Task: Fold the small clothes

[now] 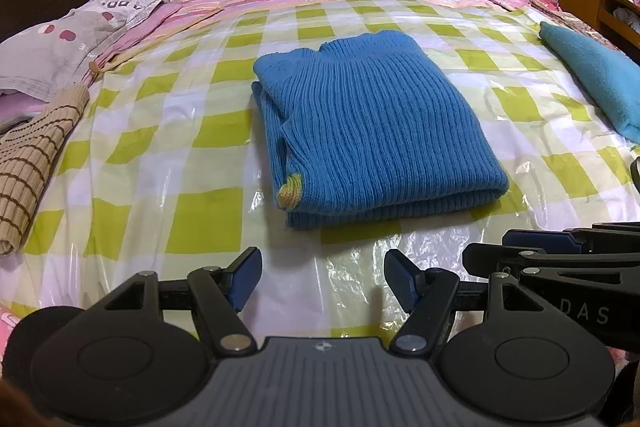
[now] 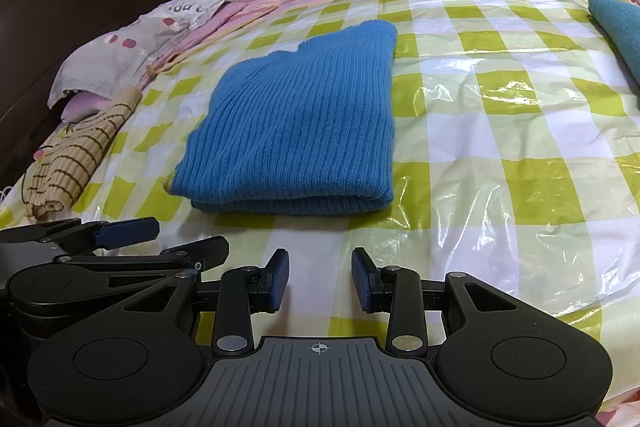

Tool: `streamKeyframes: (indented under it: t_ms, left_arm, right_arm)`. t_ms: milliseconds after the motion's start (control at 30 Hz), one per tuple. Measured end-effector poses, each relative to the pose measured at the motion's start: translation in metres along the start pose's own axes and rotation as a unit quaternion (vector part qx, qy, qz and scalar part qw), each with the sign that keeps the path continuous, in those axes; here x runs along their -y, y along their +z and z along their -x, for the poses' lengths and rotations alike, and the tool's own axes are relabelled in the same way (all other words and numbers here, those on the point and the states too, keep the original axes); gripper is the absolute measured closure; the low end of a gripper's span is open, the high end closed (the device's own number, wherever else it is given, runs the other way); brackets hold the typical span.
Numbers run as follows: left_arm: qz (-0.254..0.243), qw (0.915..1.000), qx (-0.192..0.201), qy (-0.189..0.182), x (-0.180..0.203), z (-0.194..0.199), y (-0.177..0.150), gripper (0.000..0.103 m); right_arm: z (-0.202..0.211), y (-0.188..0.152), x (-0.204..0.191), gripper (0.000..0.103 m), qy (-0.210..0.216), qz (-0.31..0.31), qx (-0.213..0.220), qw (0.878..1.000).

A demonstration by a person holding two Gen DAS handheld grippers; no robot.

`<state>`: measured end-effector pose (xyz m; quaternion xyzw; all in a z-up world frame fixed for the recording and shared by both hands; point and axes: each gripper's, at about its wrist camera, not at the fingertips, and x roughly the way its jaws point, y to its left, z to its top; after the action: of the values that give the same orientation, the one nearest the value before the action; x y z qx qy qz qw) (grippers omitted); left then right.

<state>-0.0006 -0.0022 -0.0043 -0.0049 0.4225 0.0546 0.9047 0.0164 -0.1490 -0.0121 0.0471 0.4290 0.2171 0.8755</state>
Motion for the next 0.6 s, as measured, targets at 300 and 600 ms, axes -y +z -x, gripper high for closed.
streamKeyframes:
  t_ms: [300, 600]
  left_arm:
    - [0.014, 0.9998, -0.012, -0.004, -0.0011, -0.0007, 0.0002, 0.031]
    - [0.021, 0.9996, -0.017, -0.004, -0.0025, -0.0012, -0.0005, 0.031]
  right_arm:
    - [0.0003, -0.0011, 0.0002, 0.069, -0.001, 0.000, -0.001, 1.000]
    - [0.0006, -0.0011, 0.0002, 0.069, 0.001, -0.002, -0.001, 1.000]
